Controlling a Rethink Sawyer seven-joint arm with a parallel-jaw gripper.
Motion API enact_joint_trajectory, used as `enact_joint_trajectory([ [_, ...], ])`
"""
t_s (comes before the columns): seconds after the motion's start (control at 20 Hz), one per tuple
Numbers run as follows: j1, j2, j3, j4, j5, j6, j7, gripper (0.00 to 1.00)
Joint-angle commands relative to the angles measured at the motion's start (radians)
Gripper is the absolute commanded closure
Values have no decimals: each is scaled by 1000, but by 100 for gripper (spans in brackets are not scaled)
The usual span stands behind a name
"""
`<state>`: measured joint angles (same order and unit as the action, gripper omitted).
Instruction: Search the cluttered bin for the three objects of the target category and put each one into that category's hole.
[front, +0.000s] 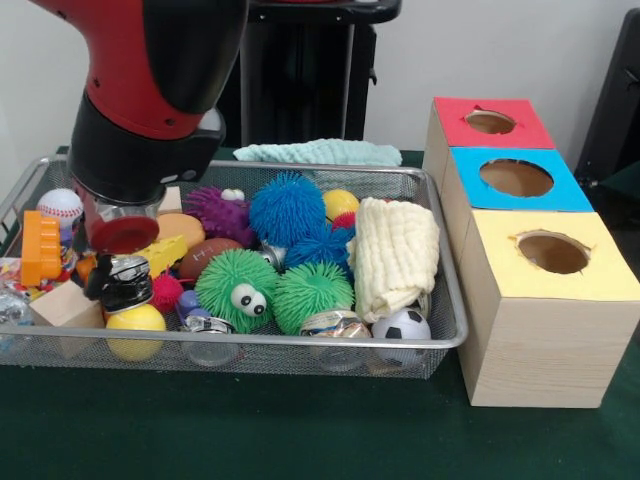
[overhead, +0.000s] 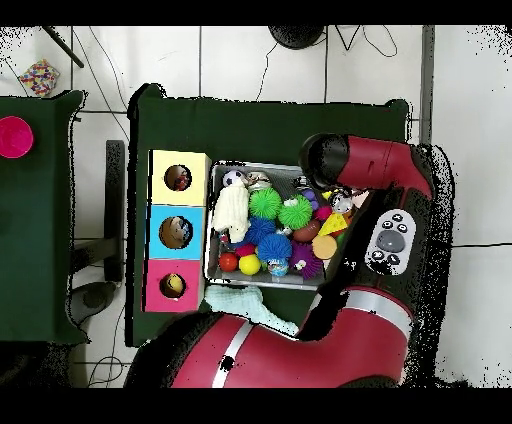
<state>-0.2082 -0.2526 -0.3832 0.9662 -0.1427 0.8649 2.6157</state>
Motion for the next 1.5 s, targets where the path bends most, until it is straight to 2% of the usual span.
enact_joint_trajectory([
  [0.05,10,7,56,-45,-159,156,-416,0],
  [0.25,16,3,45,-28,-202,186,-392,0],
  [0.5,-12,29,65,-13,-222,79,-310,0],
  [0.75,-15,33,70,16,-193,140,-263,0],
  [1.05,-19,34,87,86,-161,98,-196,0],
  [1.35,9,22,72,166,-156,45,-108,0],
  [1.5,15,16,70,192,-156,30,-94,0],
])
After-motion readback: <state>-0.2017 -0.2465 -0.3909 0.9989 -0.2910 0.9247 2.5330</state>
